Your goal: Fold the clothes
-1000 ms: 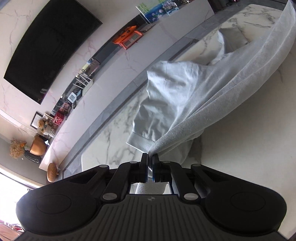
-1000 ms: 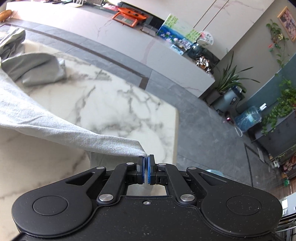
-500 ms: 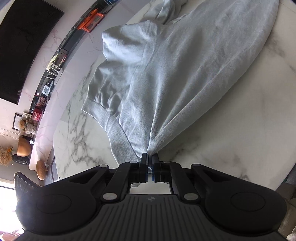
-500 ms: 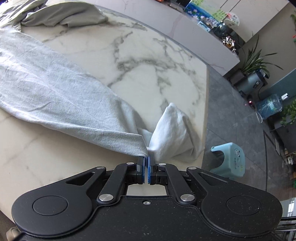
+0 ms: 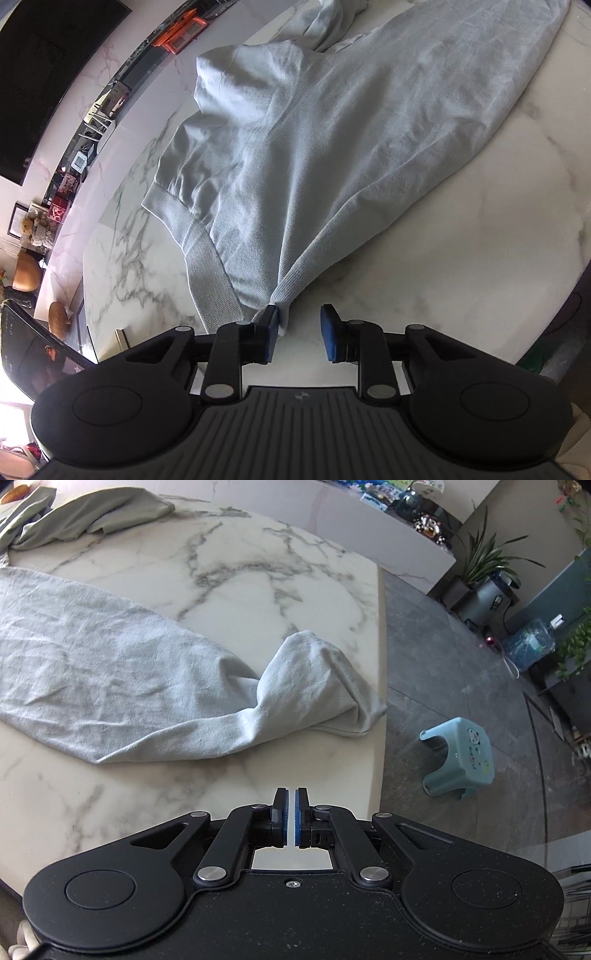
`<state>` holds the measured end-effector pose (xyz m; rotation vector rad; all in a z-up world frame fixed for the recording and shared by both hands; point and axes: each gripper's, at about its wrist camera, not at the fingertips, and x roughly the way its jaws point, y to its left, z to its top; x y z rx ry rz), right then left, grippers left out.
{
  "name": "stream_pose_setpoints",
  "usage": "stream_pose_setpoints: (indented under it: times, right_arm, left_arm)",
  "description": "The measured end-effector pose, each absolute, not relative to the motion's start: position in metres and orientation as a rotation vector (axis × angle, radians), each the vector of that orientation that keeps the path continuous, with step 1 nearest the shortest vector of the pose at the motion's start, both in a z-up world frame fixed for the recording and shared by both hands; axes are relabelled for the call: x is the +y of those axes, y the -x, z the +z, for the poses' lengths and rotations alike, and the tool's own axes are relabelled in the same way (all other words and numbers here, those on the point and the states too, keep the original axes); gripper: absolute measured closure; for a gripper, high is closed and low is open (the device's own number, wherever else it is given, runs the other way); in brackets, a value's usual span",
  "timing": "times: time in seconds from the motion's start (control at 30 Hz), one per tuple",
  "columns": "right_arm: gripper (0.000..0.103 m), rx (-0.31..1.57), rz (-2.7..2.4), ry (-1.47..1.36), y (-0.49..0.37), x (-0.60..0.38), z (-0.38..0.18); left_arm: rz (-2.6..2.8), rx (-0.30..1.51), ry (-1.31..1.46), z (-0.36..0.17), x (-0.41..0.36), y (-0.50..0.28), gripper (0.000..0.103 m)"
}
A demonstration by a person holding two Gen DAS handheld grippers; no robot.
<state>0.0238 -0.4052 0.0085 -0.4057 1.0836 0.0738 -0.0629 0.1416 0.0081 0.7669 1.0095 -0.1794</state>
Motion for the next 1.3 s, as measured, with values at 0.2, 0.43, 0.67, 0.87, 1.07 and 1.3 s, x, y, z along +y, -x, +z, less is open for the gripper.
stream_pose_setpoints:
  times: [0.2,0.43,0.67,0.87,1.07,1.3]
  right_arm:
    - [0.081,1.036,0.009,0.231,-0.044,-0.415,0.034]
    - [0.078,1.031,-0.033,0.181,-0.078,-0.400,0.033]
    - [0.060,1.039,-0.085,0.212,-0.126,-0.384,0.021]
    - [0.060,1.098,-0.113,0.297,-0.166,-0.370,0.002]
    - [0.097,1.159,-0.156,0.347,-0.179,-0.365,-0.012]
    - [0.101,1.106,-0.193,0.326,-0.180,-0.369,0.019]
  left_arm:
    - [-0.204,0.916,-0.703,0.031,0.122,0.057,0.063]
    - [-0.180,0.942,-0.510,0.028,0.108,0.014,0.081]
    - [-0.163,0.933,-0.396,0.004,0.102,-0.005,0.084]
    - [-0.155,0.940,-0.472,-0.006,0.099,-0.004,0.084]
    - [-0.157,0.938,-0.431,-0.007,0.103,-0.007,0.084]
    - [-0.151,0.942,-0.412,-0.006,0.104,-0.008,0.084]
